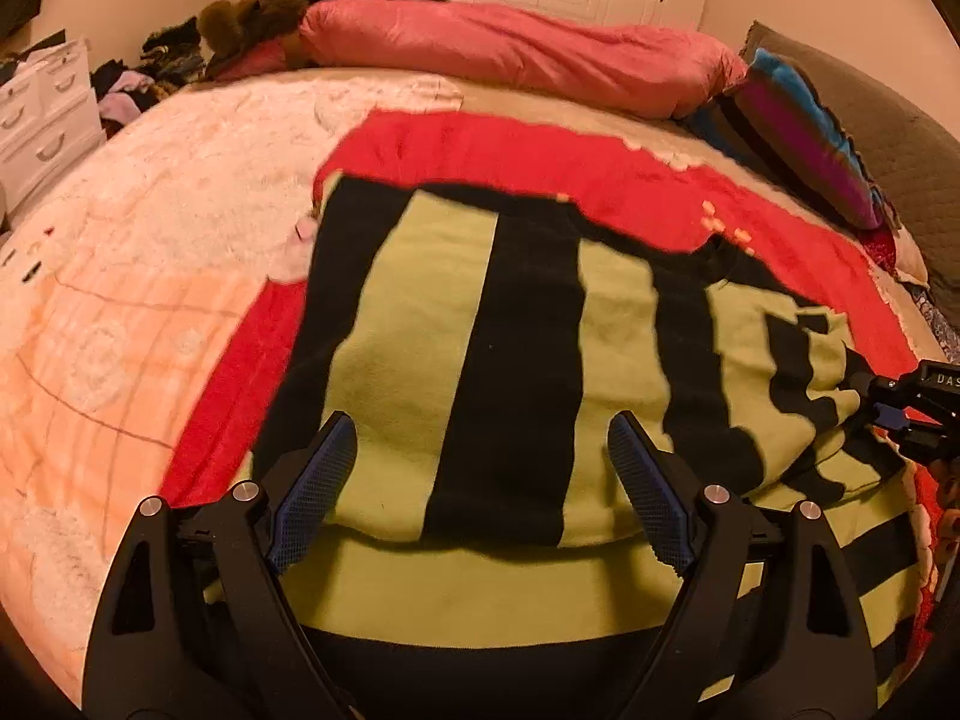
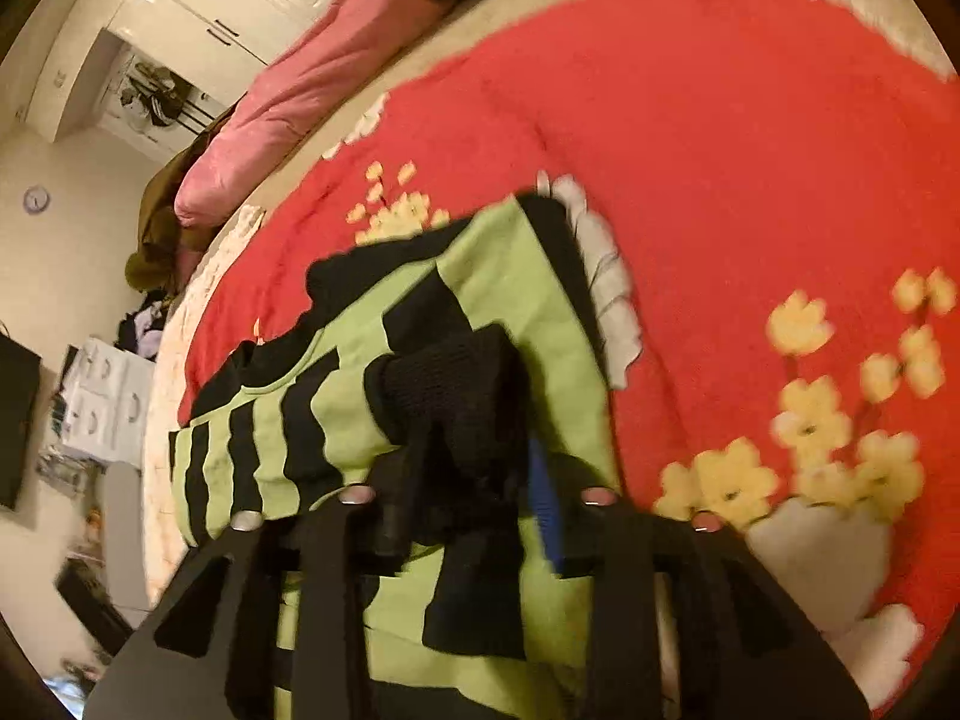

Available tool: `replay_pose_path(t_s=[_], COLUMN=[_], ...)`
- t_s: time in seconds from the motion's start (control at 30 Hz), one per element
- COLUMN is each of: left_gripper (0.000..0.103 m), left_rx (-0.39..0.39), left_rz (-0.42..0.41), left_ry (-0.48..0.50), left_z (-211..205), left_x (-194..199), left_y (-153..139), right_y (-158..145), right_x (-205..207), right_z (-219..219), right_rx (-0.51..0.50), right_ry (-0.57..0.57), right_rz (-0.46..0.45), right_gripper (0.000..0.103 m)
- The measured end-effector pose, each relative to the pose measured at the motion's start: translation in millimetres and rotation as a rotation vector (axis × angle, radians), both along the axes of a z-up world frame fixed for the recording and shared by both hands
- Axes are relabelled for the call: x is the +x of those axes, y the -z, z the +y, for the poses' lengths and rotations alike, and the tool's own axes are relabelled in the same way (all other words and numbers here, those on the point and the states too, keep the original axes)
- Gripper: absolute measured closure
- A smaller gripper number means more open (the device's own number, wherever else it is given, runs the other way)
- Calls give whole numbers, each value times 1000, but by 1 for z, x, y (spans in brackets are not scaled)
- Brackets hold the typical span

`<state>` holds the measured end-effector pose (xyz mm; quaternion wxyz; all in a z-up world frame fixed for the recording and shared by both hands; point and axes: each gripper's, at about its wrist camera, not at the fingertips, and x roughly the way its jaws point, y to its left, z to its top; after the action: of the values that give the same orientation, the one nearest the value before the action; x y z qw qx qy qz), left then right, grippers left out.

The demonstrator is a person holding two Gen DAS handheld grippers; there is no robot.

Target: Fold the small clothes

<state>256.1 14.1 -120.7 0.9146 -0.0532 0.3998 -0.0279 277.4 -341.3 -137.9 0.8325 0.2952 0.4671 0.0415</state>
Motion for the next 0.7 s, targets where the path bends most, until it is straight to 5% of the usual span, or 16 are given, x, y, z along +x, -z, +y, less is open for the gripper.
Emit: replay_pose_path(t_s=[0.2, 0.37, 0.5, 0.7], left_gripper=[24, 24, 24, 24], left_rx=[-8, -2, 4, -19], left_rz=[-124, -46, 35, 57], left_ry=[34, 97, 83, 70], left_z=[-6, -21, -19, -14], left_x=[-12, -3, 4, 5], left_y=[-27, -13, 3, 8], right_y=[-45, -54, -42, 2], right_x=[-24, -20, -1, 16], right_z=[17, 59, 93, 98], right_rx=[-197, -259, -293, -358], right_ry=[-92, -240, -348, -341], right_rz=[-176, -248, -211, -60], right_gripper=[56, 56, 56, 56])
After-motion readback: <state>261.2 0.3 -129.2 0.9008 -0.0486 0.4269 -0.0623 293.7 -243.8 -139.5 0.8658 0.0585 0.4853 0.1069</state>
